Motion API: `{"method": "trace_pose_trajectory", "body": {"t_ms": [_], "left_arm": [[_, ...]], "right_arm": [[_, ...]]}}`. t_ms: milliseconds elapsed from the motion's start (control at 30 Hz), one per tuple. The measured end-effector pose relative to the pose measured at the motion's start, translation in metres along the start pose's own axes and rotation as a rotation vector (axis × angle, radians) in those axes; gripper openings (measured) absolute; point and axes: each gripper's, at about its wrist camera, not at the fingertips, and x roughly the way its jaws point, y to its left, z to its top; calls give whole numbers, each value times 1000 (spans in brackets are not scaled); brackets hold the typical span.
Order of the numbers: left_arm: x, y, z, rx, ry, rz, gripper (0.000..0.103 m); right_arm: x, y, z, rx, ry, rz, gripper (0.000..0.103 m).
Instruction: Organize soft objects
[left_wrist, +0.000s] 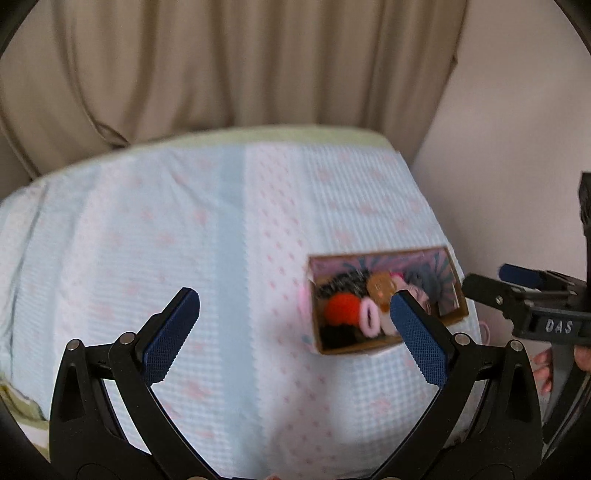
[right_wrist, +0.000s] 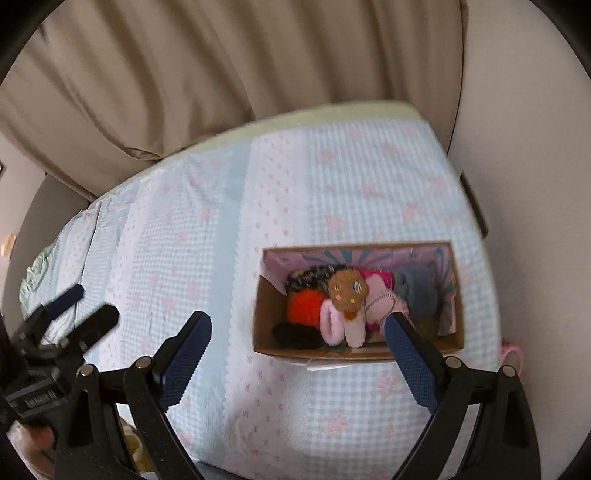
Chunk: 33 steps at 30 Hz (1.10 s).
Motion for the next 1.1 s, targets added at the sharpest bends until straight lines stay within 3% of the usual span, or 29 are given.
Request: {"method": "trace_pose_trajectory", "body": {"t_ms": [200, 333, 533, 767, 1100], "left_arm": [[-63, 43, 5, -61, -144, -5, 103], [-101, 64, 2, -50, -227, 42, 103], [-136, 80, -7, -32, -292, 81, 103], [-156, 81, -16, -26, -354, 89, 103], [-159, 75, -22, -9, -367, 76, 103]], "right_arm": [[-56, 54, -4, -80, -144, -29, 93], [-89, 83, -7, -118, -247, -71, 93], [-122, 116, -18, -163, -357, -109, 93], [-134, 129, -37, -142, -422, -160, 93], [-142, 125, -43, -122, -450, -202, 93]]}}
